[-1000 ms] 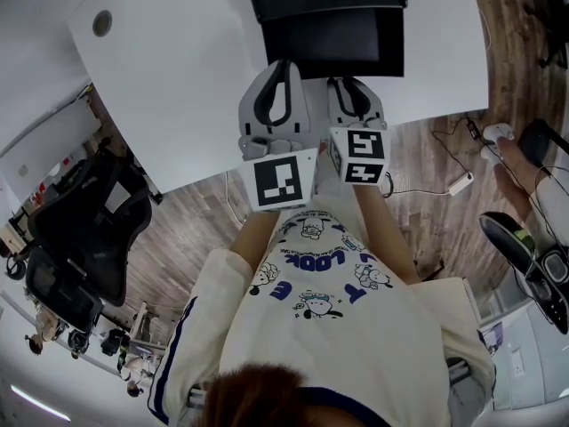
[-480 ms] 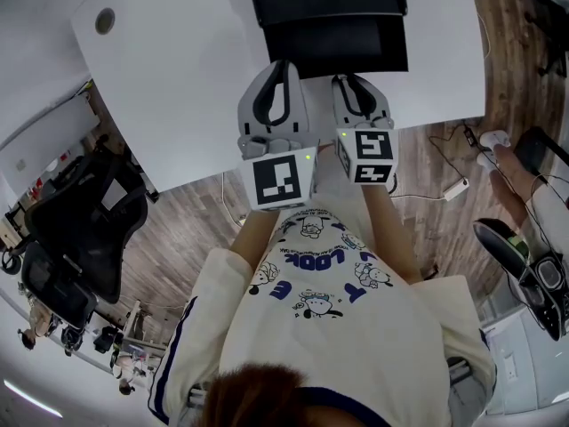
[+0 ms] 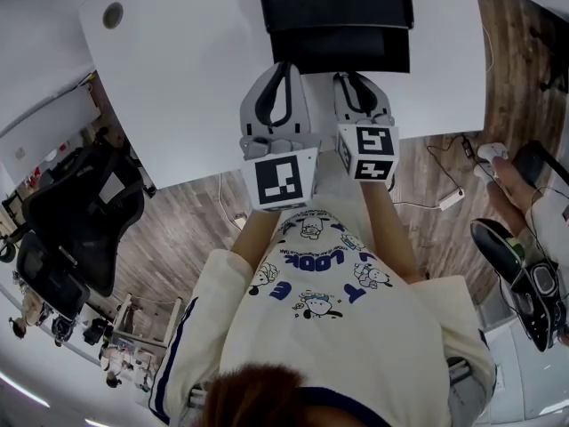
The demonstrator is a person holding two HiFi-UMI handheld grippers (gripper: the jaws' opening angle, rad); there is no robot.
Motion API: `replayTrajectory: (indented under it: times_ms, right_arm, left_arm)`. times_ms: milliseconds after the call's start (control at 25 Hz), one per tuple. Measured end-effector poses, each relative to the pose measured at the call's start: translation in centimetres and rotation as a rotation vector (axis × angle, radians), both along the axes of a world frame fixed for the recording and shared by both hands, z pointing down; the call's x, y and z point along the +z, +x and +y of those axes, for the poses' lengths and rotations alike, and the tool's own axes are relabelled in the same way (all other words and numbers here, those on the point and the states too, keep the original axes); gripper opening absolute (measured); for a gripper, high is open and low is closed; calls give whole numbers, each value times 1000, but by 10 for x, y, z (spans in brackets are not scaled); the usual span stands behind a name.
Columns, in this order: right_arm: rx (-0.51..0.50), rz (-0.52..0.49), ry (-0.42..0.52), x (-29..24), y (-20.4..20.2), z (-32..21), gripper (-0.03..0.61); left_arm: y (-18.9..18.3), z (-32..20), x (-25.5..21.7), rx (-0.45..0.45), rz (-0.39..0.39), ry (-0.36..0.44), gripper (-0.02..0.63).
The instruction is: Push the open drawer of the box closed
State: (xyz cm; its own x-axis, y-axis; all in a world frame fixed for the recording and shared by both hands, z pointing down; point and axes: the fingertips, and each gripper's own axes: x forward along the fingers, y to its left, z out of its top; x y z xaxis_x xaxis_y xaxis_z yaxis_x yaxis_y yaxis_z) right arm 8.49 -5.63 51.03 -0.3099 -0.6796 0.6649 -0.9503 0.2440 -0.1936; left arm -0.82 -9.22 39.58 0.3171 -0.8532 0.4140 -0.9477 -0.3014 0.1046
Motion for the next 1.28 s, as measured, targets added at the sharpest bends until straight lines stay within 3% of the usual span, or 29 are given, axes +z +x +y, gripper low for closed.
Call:
replayTrajectory:
  times_ms: [600, 1280]
  right_arm:
    - [-37, -25, 3, 1, 7, -26, 83]
    - [-5, -19, 2, 0, -2, -47, 83]
  left_arm:
    - [14, -15, 2, -44, 4, -3, 31]
    - [8, -29, 6, 3, 28, -4, 31]
